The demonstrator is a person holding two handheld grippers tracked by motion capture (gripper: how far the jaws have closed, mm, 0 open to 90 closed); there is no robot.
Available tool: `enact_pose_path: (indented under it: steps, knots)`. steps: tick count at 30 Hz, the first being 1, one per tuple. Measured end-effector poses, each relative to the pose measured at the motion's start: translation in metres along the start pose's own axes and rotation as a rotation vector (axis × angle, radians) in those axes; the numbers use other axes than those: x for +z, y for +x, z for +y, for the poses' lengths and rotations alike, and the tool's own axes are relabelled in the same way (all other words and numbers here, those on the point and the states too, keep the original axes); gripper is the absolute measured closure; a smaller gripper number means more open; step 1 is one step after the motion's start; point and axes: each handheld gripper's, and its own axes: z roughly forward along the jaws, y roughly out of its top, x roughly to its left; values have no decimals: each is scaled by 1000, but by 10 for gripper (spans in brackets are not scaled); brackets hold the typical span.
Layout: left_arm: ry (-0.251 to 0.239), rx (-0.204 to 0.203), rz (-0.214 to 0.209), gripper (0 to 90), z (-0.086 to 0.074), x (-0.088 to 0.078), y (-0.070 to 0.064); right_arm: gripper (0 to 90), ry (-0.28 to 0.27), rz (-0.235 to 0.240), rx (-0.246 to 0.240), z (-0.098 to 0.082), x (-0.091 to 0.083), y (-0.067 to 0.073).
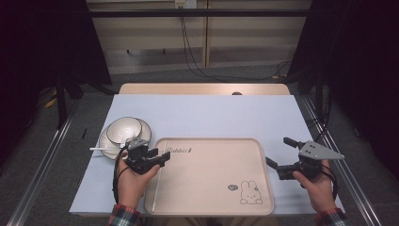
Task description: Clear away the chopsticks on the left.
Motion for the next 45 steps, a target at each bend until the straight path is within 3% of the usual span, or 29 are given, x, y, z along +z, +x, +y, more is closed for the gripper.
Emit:
enact_pose_path:
  steps: [6, 14, 19, 30, 31, 33, 34, 36, 38, 45]
  knots:
    - [-26, 35, -9, 335, 9, -4, 2, 14, 2, 6, -5, 0, 4, 0]
    - [-5, 67, -33, 234, 26, -3, 7, 15, -1, 19, -8, 2, 10, 0]
    - [12, 110, -37, 201, 31, 1, 10, 15, -2, 25, -2, 3, 13, 0]
    - [57, 203, -57, 166, 41, 11, 15, 16, -2, 30, -14, 4, 14, 1]
    - [71, 231, -55, 164, 44, 14, 15, 16, -6, 22, -12, 5, 13, 2]
    - [86, 240, -53, 165, 45, 15, 15, 16, -2, 31, -21, 4, 12, 2]
    - [103, 265, -54, 165, 47, 17, 16, 16, 3, 32, -17, 4, 11, 3]
    - [98, 256, -59, 168, 46, 18, 16, 16, 4, 26, -20, 4, 10, 3]
    - [117, 279, -44, 183, 46, 21, 17, 16, -2, 19, -19, 4, 10, 3]
    - [185, 366, -61, 226, 46, 26, 24, 16, 11, 18, -18, 3, 6, 3]
